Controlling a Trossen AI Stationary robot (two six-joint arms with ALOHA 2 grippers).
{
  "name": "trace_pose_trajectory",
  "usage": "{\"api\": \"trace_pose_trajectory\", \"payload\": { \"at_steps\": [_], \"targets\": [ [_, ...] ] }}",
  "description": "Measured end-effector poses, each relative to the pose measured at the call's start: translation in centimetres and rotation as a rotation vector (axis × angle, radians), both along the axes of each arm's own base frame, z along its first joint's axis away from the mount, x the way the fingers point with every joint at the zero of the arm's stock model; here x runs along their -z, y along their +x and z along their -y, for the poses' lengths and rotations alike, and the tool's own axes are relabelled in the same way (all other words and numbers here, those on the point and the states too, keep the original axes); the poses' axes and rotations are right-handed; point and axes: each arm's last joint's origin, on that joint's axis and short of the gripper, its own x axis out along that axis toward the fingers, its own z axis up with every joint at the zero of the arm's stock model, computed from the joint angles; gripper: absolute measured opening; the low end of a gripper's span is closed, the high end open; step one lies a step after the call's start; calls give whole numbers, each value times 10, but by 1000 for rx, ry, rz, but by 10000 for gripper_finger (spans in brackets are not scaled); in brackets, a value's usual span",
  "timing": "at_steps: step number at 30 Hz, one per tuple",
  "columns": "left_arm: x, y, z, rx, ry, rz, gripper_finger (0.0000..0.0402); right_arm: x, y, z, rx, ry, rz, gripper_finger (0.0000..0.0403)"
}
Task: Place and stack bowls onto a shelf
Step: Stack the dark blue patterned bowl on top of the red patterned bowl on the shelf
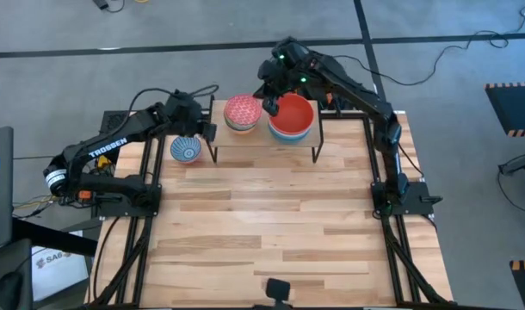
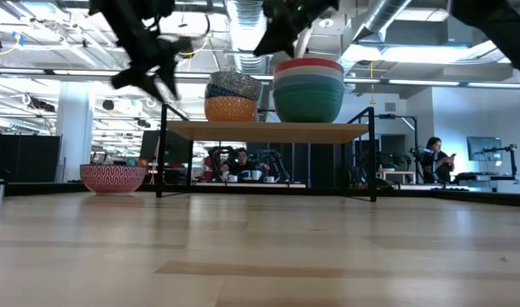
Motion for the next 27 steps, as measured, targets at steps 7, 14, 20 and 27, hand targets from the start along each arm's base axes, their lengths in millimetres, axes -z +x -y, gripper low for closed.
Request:
{"api": "trace_pose_trajectory", "payload": {
  "at_steps": [7,14,20,27],
  "targets": [
    [12,-25,13,-108,-122,-229,138,-38,-27,-21,21,6,69,67],
    [17,-52,14,-239,-160,-384,138,-43,-31,-26,40,40,81,72],
    [48,-67,5,-316,-264,-421,138,-33,-27,-27,45,81,34,72],
    [65,-81,-1,-469,-326,-405,138,-30,-25,-27,38,80,32,73]
  ]
}}
